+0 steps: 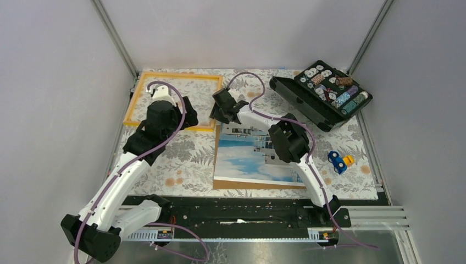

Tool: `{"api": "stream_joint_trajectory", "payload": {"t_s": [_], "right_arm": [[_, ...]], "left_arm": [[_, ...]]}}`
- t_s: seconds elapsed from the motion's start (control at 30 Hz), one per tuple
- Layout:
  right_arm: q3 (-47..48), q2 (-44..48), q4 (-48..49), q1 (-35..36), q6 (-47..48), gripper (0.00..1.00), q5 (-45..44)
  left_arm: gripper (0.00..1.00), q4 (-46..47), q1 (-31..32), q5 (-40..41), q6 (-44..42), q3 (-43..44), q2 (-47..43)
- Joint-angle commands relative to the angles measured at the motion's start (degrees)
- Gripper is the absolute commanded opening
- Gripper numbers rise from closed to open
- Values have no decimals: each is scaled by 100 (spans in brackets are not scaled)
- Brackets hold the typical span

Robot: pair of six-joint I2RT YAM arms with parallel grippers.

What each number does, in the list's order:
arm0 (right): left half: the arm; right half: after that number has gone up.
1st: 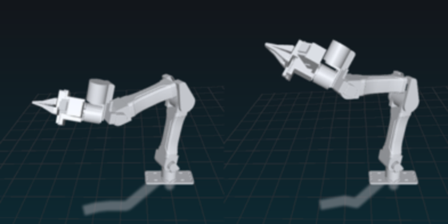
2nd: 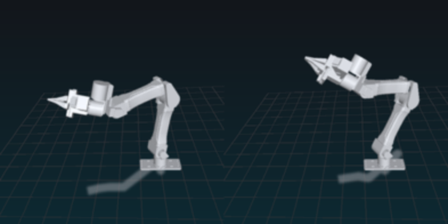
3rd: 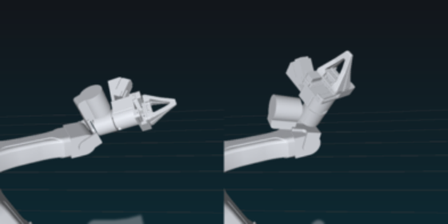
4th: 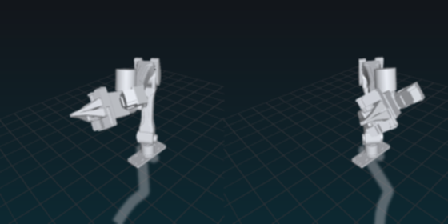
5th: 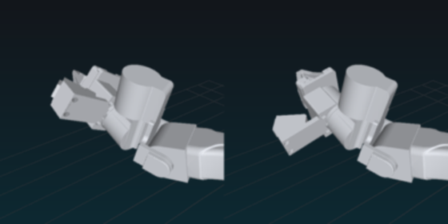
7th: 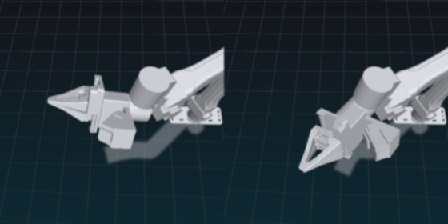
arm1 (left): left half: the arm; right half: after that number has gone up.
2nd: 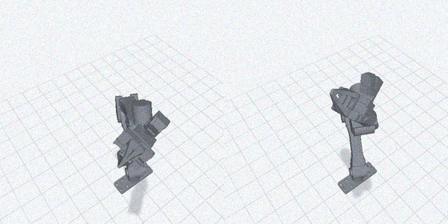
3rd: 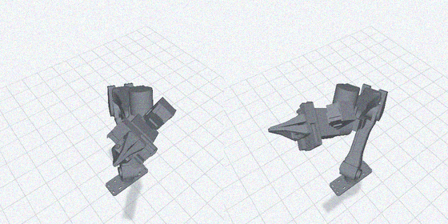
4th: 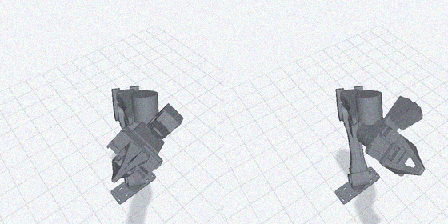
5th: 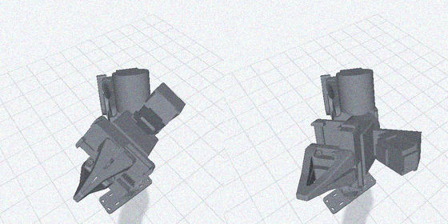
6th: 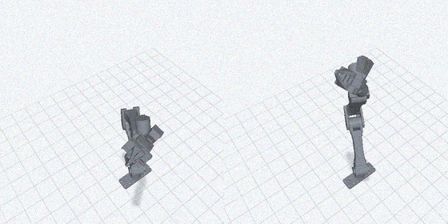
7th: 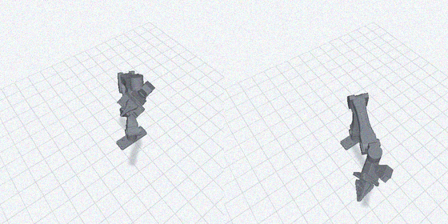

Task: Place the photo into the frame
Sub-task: Move the photo frame to the center of the board.

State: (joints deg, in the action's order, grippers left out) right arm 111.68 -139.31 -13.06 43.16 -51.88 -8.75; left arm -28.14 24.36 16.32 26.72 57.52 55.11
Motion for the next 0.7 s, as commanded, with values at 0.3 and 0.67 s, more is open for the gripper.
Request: {"api": "stream_joint_trajectory", "payload": {"t_s": [0.3, 0.67], "right_arm": [[624, -351, -1051, 44, 319, 35, 62], [-301, 197, -972, 70, 21, 18, 802]], "left_arm": [[99, 395, -562, -340, -9, -73, 196], [99, 495, -617, -766, 141, -105, 488]]}}
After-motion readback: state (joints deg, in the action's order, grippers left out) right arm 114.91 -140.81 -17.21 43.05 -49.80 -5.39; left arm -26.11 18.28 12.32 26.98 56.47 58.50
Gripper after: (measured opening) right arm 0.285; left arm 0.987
